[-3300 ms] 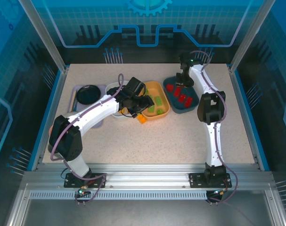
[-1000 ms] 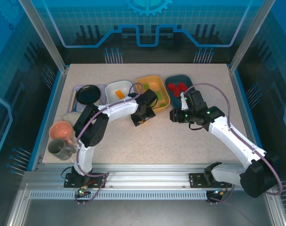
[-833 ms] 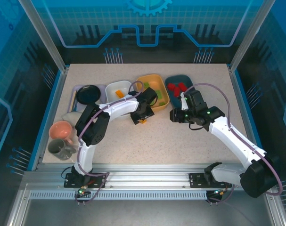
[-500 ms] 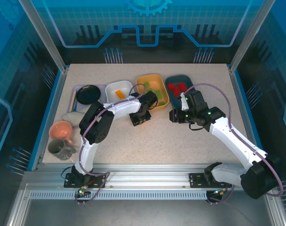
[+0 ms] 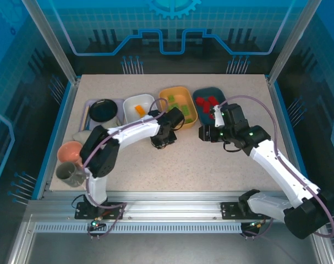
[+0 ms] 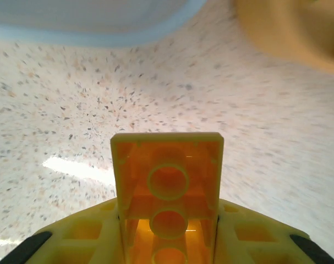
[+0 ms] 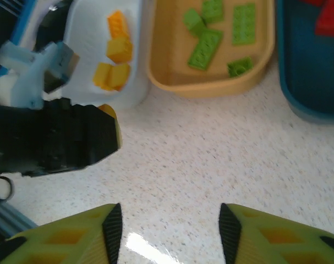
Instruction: Sort the legos into containers by color
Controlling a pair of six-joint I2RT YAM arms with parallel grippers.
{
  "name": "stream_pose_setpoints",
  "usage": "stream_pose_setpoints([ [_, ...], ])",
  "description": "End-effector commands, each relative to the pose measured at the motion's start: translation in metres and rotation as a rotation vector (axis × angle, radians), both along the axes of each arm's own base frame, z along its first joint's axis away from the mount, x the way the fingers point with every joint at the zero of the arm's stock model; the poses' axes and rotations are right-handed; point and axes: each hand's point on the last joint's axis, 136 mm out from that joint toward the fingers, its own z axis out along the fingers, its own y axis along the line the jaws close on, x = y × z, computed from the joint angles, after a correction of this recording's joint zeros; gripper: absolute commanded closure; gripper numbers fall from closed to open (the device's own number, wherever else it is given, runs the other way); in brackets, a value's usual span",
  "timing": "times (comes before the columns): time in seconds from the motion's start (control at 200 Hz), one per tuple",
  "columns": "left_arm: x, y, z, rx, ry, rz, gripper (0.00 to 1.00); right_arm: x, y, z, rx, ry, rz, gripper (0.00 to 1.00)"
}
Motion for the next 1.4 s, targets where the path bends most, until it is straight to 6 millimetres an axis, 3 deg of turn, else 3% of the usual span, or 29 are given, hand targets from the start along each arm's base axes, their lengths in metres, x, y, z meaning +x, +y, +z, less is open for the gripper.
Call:
stream_pose_setpoints([
  [0.0,0.019,0.029,0.039,-0.049,-0.06,0.018,0.72,-0.001,0.028,0.032,0.144,-0.08,0.095,0.42],
  [0.07,0.044,0.046,0.045,-0.08,-0.091,0.029,0.72,0.005,0.043,0.044,0.201,-0.132,0.117,0.37],
  [0.235,0.111,0.071,0.038,-0.182,-0.126,0.047,0.72,0.03,0.066,0.066,0.257,-0.204,0.11,0.33],
  [0.385,0.162,0.081,0.015,-0.198,-0.114,0.057,0.72,0.048,0.076,0.074,0.244,-0.208,0.11,0.33],
  [0.525,0.191,0.082,-0.01,-0.193,-0.08,0.058,0.71,0.053,0.079,0.072,0.226,-0.19,0.111,0.33],
  [0.675,0.202,0.089,-0.035,-0.16,-0.029,0.072,0.66,0.053,0.078,0.061,0.217,-0.152,0.097,0.33],
  [0.725,0.203,0.09,-0.038,-0.159,-0.025,0.075,0.56,0.052,0.078,0.057,0.214,-0.139,0.094,0.32],
  [0.865,0.201,0.099,-0.029,-0.128,-0.033,0.085,0.44,0.053,0.073,0.046,0.177,-0.109,0.077,0.32],
  [0.985,0.197,0.102,-0.002,-0.125,-0.079,0.083,0.32,0.055,0.066,0.05,0.124,-0.127,0.069,0.3],
  [1.075,0.189,0.103,0.034,-0.14,-0.145,0.076,0.25,0.059,0.048,0.057,0.047,-0.139,0.019,0.23],
  [1.095,0.186,0.104,0.043,-0.143,-0.162,0.073,0.05,0.059,0.043,0.057,0.03,-0.138,0.003,0.21],
  [1.105,0.184,0.103,0.048,-0.147,-0.174,0.07,0.02,0.06,0.04,0.057,0.02,-0.137,-0.008,0.2],
  [1.12,0.182,0.103,0.054,-0.152,-0.185,0.067,0.01,0.061,0.034,0.057,0.003,-0.137,-0.028,0.16],
  [1.135,0.178,0.103,0.06,-0.157,-0.197,0.065,0.01,0.061,0.027,0.057,-0.018,-0.134,-0.045,0.02],
  [1.15,0.174,0.104,0.065,-0.161,-0.206,0.063,0.01,0.063,0.02,0.058,-0.033,-0.136,-0.067,0.01],
  [1.245,0.143,0.111,0.094,-0.165,-0.264,0.044,0.01,0.06,-0.019,0.058,-0.125,-0.15,-0.144,0.0],
  [1.32,0.112,0.127,0.115,-0.122,-0.315,0.05,0.01,0.05,-0.038,0.061,-0.117,-0.178,-0.134,0.0],
  [1.395,0.079,0.141,0.124,-0.076,-0.368,0.025,0.01,0.038,-0.065,0.06,-0.202,-0.197,-0.207,0.0],
])
